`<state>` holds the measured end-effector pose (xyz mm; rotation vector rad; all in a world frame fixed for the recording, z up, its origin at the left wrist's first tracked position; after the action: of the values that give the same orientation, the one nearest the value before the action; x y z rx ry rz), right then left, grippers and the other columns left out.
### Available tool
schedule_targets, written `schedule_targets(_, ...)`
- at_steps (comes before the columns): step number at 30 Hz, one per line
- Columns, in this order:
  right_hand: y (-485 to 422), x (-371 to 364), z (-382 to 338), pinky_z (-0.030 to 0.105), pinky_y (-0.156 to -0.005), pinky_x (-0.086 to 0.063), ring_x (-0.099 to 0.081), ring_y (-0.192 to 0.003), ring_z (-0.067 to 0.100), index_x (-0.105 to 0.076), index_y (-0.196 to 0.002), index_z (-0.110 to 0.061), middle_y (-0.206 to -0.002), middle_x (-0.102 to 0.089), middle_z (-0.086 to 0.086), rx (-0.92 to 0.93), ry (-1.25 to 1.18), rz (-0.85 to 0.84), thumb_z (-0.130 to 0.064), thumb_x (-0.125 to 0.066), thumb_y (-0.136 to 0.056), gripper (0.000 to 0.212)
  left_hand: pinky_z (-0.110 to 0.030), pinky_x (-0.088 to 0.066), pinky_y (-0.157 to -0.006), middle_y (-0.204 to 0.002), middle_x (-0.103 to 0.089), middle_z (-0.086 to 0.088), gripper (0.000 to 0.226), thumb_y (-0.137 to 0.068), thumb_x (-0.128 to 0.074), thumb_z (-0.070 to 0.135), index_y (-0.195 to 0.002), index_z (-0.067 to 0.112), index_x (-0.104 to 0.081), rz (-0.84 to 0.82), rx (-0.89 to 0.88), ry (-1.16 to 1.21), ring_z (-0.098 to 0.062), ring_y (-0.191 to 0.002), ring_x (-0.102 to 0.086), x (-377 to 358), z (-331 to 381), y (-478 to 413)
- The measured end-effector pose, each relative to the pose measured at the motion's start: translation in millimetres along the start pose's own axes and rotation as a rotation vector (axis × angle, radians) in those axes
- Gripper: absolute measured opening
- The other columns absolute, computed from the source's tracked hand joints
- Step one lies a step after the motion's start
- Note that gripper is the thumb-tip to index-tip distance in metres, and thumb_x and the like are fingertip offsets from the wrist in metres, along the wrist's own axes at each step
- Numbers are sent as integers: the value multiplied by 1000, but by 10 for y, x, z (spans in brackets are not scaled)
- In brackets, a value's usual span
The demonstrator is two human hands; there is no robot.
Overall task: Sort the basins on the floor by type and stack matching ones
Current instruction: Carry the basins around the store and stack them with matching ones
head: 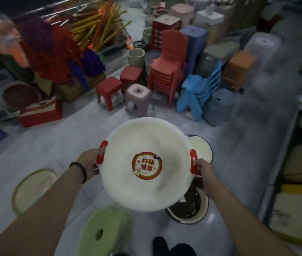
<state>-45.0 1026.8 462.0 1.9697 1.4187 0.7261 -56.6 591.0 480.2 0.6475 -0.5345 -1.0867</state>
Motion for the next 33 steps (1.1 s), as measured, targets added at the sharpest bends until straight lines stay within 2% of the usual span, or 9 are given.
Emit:
schedule_targets(2, -238, 231, -100, 58, -99, -58, -72, -98, 38, -73, -114, -11, -103, -78, 16, -22, -65, 41, -39, -67, -83, 42, -48, -57, -87, -119, -70, -12, 42, -91, -75, 31, -126, 10, -65, -53, -9, -59, -32, -99, -65, -471, 269, -192)
schedule_targets(7, -686, 542, -357, 54, -95, -61, -73, -102, 38, -69, -115, -14, -108, -76, 16, -30, -132, 113, -40, -61, -100, 31, -48, -55, -90, -111, -72, -10, 31, -88, -77, 37, -109, 16, -68, -164, -15, -223, -32, -100, -64, -1569, 829, -734)
schedule_targets(11, -1104, 658, -521, 53, -85, -64, -75, -102, 39, -70, -119, -15, -110, -78, 16, -6, -150, 155, -46, -62, -103, 36, -43, -57, -79, -114, -72, -12, 43, -88, -77, 36, -121, 12, -66, -248, 22, -368, -32, -102, -66, -2277, 1078, -1349)
schedule_targets(14, -1441, 682, -669, 48, -74, -66, -79, -92, 38, -72, -117, -10, -102, -81, 15, -4, -156, 227, -43, -63, -105, 37, -46, -58, -84, -113, -71, -12, 40, -92, -72, 34, -124, 12, -63, -325, 48, -482, -33, -103, -67, -2868, 1317, -1895)
schedule_targets(16, -1617, 677, -691, 53, -81, -66, -80, -90, 39, -73, -116, -5, -98, -82, 16, -47, -196, 286, -41, -62, -106, 39, -49, -58, -89, -112, -72, -13, 36, -95, -69, 30, -125, 10, -62, -395, 81, -593, -34, -105, -68, -3259, 1509, -2220)
schedule_targets(19, -1793, 596, -660, 63, -94, -61, -75, -103, 45, -71, -120, -3, -104, -80, 20, -154, -286, 361, -37, -65, -104, 39, -50, -57, -92, -111, -71, -12, 36, -95, -71, 27, -125, 9, -63, -474, 113, -793, -31, -100, -67, -3779, 1796, -2636)
schedule_targets(23, -2071, 447, -691, 57, -87, -63, -73, -101, 42, -68, -115, -1, -108, -76, 22, -212, -388, 460, -26, -75, -97, 32, -51, -57, -93, -113, -69, -9, 36, -90, -75, 28, -121, 16, -62, -563, 97, -992, -31, -102, -66, -4540, 2033, -3012)
schedule_targets(30, -2813, 450, -439, 63, -81, -64, -78, -89, 42, -69, -108, -1, -99, -78, 20, -317, -472, 551, -29, -85, -89, 37, -51, -58, -88, -100, -67, -13, 18, -96, -65, 8, -111, 13, -58, -589, -41, -1358, -34, -96, -66, -5854, 1943, -3549)
schedule_targets(33, -3254, 489, -311, 59, -88, -64, -76, -95, 37, -67, -113, -8, -106, -76, 15, -367, -491, 580, -32, -84, -88, 38, -48, -57, -86, -104, -66, -11, 21, -95, -67, 8, -113, 14, -56, -598, -97, -1475, -33, -99, -64, -6321, 1779, -3797)
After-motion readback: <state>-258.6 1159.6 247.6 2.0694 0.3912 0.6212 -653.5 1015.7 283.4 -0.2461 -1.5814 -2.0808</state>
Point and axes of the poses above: each hand's wrist, its own y-axis away from the middle knuckle, its own x-axis out of the back of the hand, z = x × y, the point moved 8 cm from there along -y, towards the middle knuckle
